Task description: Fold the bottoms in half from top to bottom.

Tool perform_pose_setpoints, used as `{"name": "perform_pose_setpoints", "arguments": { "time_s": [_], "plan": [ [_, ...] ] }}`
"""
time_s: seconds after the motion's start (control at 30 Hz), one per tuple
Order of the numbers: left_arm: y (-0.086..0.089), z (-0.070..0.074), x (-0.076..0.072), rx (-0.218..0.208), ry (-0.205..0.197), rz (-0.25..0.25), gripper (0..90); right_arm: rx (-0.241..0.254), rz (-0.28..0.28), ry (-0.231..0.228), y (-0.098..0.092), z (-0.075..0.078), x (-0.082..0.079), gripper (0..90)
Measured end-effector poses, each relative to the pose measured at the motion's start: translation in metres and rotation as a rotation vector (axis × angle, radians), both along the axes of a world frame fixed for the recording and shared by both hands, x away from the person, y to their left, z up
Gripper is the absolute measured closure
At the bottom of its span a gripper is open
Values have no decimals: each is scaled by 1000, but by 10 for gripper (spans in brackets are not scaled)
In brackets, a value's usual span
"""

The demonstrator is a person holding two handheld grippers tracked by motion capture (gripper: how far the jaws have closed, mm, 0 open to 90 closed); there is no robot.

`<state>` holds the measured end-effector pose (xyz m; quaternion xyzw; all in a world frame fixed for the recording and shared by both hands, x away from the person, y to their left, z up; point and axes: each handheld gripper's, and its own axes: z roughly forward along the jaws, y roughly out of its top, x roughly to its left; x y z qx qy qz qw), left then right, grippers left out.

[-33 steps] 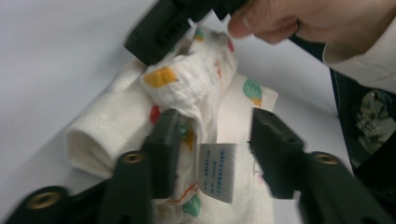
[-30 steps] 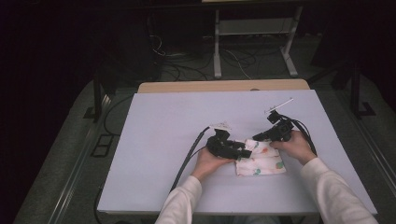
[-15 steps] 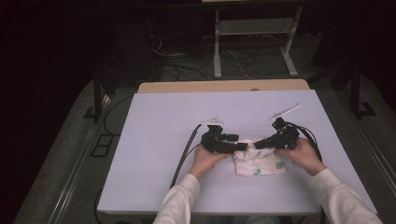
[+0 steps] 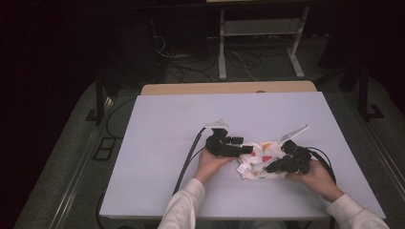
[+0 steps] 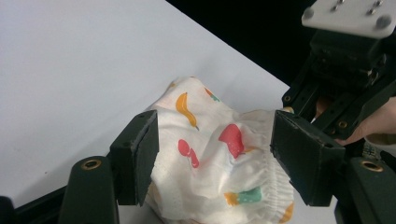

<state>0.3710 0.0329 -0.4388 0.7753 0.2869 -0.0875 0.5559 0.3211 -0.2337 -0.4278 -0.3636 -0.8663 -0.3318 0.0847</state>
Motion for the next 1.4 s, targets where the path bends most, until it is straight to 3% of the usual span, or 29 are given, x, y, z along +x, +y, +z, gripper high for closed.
{"name": "perform_pose_setpoints", "arguments": {
  "time_s": [0.37,0.63,0.73,0.93,1.2,1.4],
  "plan": [
    [-1,0,1,-24,-8,30,242,-10,-27,-25,1,-13,-17,885],
    [-1,0,1,1,-15,36,171,14,-30,-15,-1,-10,-28,832],
    [-1,0,1,1,-18,43,156,43,-21,-23,-2,-3,-34,759],
    [-1,2,2,7,-20,60,123,76,-42,-112,-5,20,-44,562],
    [-1,5,3,24,-31,72,77,143,-90,-176,-18,46,-35,386],
    [-3,8,5,54,-28,74,11,158,-114,-195,-24,50,-22,204]
  ]
}}
